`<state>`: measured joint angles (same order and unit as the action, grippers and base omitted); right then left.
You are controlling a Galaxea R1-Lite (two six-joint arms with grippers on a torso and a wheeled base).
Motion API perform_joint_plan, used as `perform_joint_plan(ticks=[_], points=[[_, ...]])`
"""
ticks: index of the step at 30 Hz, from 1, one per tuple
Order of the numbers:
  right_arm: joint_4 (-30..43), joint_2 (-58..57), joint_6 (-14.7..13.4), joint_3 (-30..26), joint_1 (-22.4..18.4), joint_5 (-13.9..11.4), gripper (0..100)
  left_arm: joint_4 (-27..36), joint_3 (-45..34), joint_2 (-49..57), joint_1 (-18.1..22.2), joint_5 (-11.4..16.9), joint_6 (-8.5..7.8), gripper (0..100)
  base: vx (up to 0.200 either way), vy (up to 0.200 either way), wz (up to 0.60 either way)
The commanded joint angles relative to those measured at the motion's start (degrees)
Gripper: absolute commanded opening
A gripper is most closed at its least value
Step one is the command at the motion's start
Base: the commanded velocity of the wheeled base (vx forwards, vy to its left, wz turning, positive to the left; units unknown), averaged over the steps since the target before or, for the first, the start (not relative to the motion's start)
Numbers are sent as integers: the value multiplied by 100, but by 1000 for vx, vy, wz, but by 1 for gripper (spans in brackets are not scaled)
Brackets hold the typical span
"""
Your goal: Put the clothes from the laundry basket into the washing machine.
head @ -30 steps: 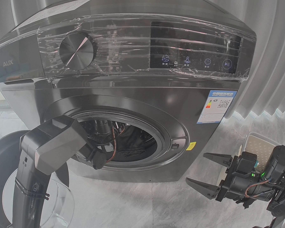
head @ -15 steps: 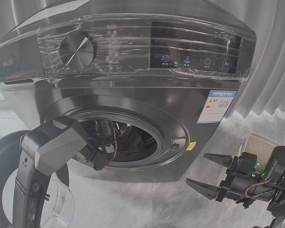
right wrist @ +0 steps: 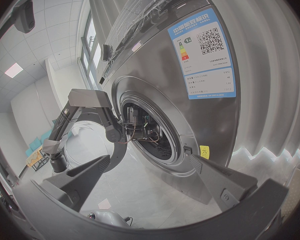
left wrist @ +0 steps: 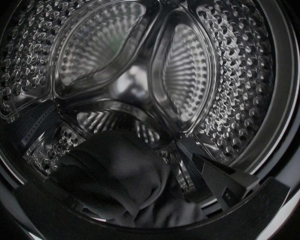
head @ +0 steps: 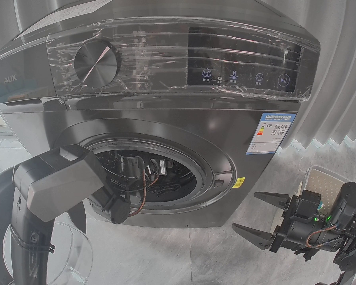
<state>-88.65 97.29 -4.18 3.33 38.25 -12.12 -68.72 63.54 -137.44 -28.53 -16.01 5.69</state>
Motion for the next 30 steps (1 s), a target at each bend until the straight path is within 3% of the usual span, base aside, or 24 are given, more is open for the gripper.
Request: perform_joint_plan(ticks=[1, 13, 30], points=[[-3, 9, 5, 1, 7, -1, 100, 78, -342, 270, -74, 10, 2, 100, 0, 0, 0], [-3, 9, 5, 1, 7, -1, 100, 447, -1309, 437, -224, 98, 2, 100, 0, 0, 0], [-3, 18, -4, 1, 7, -1, 100, 429, -1221, 455, -224, 106, 55, 100, 0, 0, 0]])
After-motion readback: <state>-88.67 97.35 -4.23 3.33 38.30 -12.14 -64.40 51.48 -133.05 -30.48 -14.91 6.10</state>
